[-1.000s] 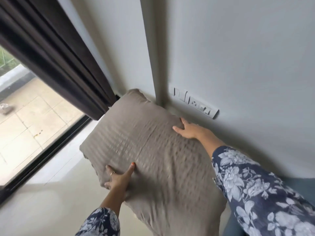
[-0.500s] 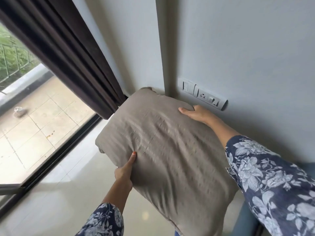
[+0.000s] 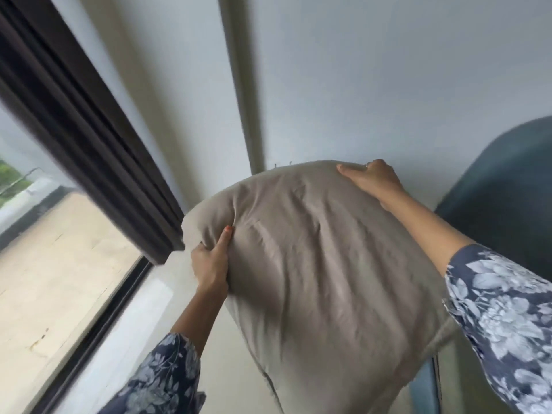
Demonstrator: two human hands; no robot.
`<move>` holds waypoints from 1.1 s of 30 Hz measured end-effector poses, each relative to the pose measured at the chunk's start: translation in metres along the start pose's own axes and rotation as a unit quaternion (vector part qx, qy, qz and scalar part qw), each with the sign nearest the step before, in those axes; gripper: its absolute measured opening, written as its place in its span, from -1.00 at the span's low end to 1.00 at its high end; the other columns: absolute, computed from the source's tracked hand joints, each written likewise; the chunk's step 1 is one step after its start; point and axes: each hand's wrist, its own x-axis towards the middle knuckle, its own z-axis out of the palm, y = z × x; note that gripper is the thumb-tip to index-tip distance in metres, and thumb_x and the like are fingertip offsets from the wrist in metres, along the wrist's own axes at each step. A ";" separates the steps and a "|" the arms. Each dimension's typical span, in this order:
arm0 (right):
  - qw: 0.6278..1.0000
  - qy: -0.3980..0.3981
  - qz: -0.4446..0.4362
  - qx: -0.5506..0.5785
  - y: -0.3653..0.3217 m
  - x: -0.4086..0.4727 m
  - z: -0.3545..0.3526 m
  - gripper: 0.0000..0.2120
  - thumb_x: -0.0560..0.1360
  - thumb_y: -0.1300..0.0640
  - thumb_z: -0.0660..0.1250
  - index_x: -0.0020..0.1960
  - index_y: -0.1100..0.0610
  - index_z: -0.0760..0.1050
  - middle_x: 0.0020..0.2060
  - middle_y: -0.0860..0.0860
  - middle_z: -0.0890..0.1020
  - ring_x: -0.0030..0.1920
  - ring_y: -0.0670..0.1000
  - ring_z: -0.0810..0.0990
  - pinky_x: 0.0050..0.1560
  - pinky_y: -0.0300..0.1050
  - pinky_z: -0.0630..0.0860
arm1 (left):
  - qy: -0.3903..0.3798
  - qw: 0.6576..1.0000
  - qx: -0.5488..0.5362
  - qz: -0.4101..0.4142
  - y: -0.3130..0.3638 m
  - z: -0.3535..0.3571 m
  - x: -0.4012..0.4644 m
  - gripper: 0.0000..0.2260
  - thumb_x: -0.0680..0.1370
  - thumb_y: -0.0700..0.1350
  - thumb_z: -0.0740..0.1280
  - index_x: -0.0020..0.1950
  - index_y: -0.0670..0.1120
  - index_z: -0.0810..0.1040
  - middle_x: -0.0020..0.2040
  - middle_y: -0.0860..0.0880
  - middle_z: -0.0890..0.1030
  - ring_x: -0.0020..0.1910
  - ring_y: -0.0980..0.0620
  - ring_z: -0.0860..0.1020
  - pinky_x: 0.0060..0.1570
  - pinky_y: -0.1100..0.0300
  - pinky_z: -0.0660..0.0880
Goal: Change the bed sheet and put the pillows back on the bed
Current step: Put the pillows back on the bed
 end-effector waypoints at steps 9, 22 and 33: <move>0.924 0.206 0.184 0.264 0.137 -0.180 -0.110 -0.55 0.47 -0.23 0.31 -0.17 0.19 0.60 -0.16 0.10 0.69 -0.11 0.05 0.65 -0.07 -0.09 0.49 | -0.268 0.944 0.072 0.180 0.056 0.070 -0.082 -0.72 0.42 0.07 0.50 -0.15 -0.14 0.62 -0.24 -0.04 0.65 -0.23 0.07 0.59 -0.20 0.17 0.50; 0.716 0.453 0.354 0.396 0.337 -0.366 -0.150 -0.59 0.58 -0.06 0.23 -0.06 0.32 0.53 -0.06 0.18 0.63 -0.18 0.02 0.54 -0.20 -0.14 0.40 | -0.584 0.692 0.206 0.371 0.013 0.279 -0.291 -0.75 0.50 0.04 0.43 -0.12 -0.16 0.60 -0.20 -0.06 0.64 -0.19 -0.01 0.59 -0.14 0.10 0.49; 0.611 0.546 0.436 0.372 0.471 -0.370 -0.198 -0.70 0.61 0.06 0.20 -0.13 0.23 0.57 -0.12 0.11 0.63 -0.08 0.08 0.56 0.02 0.00 0.46 | -0.638 0.585 0.308 0.394 -0.066 0.463 -0.445 -0.63 0.50 0.07 0.41 -0.23 -0.26 0.53 -0.34 -0.11 0.55 -0.27 -0.12 0.53 -0.32 0.10 0.35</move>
